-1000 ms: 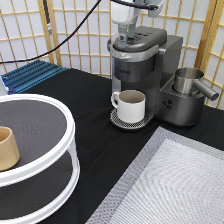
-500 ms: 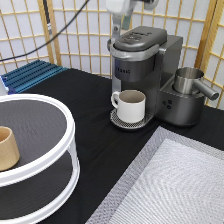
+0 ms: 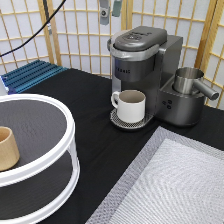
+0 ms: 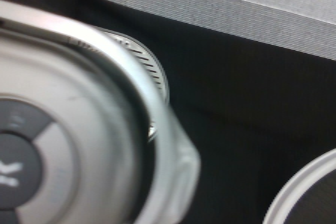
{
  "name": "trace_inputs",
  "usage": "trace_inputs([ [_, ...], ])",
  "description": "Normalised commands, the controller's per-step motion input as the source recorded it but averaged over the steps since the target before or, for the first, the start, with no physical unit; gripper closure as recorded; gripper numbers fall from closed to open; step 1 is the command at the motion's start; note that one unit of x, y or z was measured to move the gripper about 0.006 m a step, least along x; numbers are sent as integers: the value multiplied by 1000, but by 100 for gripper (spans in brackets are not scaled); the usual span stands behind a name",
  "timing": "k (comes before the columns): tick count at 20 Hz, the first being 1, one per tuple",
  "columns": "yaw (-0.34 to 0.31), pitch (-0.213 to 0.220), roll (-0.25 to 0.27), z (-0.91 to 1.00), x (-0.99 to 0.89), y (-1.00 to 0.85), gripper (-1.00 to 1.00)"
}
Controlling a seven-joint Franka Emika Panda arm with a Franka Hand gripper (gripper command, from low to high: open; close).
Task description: Make coffee
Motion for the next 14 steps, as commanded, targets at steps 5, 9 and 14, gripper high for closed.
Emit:
trace_inputs([
  [5, 0, -158, 237, -460, -269, -771, -100],
  [9, -7, -110, 129, -289, -412, -449, -100],
  [14, 0, 1, 3, 0, 2, 0, -100],
])
